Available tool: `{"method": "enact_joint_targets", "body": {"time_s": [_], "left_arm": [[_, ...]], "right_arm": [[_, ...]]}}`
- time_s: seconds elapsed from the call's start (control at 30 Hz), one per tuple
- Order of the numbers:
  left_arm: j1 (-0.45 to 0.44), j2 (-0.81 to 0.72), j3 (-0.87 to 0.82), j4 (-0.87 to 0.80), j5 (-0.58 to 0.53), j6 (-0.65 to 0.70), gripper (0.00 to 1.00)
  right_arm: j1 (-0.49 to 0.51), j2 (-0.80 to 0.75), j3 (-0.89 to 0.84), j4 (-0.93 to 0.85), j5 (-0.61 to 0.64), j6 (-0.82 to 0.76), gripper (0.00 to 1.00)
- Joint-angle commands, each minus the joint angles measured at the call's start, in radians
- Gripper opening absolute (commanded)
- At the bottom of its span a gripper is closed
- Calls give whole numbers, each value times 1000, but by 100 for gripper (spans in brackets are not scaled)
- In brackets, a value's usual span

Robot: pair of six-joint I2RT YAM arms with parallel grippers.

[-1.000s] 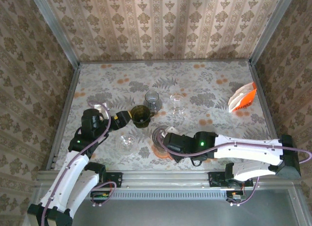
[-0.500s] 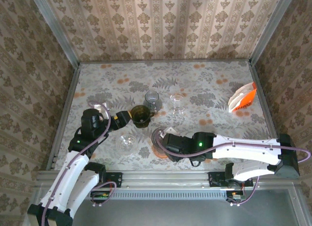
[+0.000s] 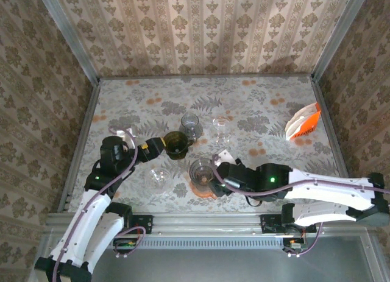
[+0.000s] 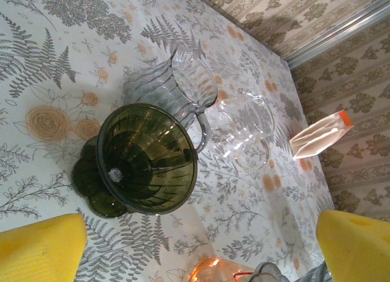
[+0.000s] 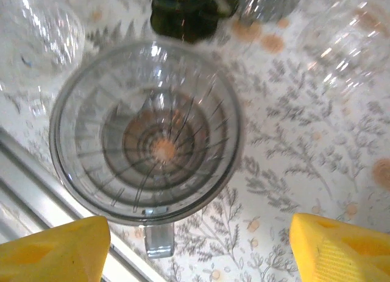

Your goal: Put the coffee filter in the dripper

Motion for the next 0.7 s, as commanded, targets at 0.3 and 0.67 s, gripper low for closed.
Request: {"method": "enact_joint_targets", "body": {"time_s": [0.3, 0.67], "left_arm": [[8, 25, 38, 124, 63, 30, 91], [10, 40, 6, 144, 95, 29, 85]], "right_arm": [[-688, -108, -17, 64, 87, 151, 65], [-1324, 80, -59, 165, -66, 242, 64]]}}
